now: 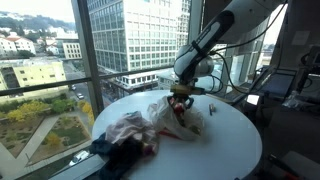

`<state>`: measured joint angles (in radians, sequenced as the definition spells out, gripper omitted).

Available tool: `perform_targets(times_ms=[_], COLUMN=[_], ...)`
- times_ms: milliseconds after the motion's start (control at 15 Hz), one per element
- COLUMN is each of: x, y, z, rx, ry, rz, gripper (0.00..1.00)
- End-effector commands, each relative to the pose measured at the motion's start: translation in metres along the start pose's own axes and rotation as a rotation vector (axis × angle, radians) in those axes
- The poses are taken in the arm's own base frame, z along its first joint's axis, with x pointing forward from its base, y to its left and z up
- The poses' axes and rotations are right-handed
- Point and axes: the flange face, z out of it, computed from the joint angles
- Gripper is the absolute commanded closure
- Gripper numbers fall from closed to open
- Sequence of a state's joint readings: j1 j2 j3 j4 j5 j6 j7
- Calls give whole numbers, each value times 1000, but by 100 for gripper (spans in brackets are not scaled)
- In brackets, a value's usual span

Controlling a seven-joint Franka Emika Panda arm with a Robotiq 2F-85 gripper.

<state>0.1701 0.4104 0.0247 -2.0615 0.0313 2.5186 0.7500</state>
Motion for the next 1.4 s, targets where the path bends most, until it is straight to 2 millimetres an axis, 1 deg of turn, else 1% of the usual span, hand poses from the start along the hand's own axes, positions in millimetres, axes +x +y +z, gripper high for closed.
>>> perform_targets(times_ms=[0, 67, 133, 200, 267, 400, 667, 1000, 1200, 1333], x=[23, 25, 27, 27, 26, 18, -2, -24, -39, -48], y=[-13, -13, -12, -11, -10, -7, 0, 23, 38, 45], z=[3, 3, 4, 5, 5, 4, -6, -34, -45, -52], rx=[11, 9, 11, 11, 11, 0, -17, -4, -75, -102], ry=[29, 30, 22, 15, 3, -18, -42, -48, -38, -26], rz=[22, 27, 34, 38, 38, 49, 34, 35, 71, 76], gripper=[77, 27, 26, 21, 12, 1, 0, 0, 0, 0])
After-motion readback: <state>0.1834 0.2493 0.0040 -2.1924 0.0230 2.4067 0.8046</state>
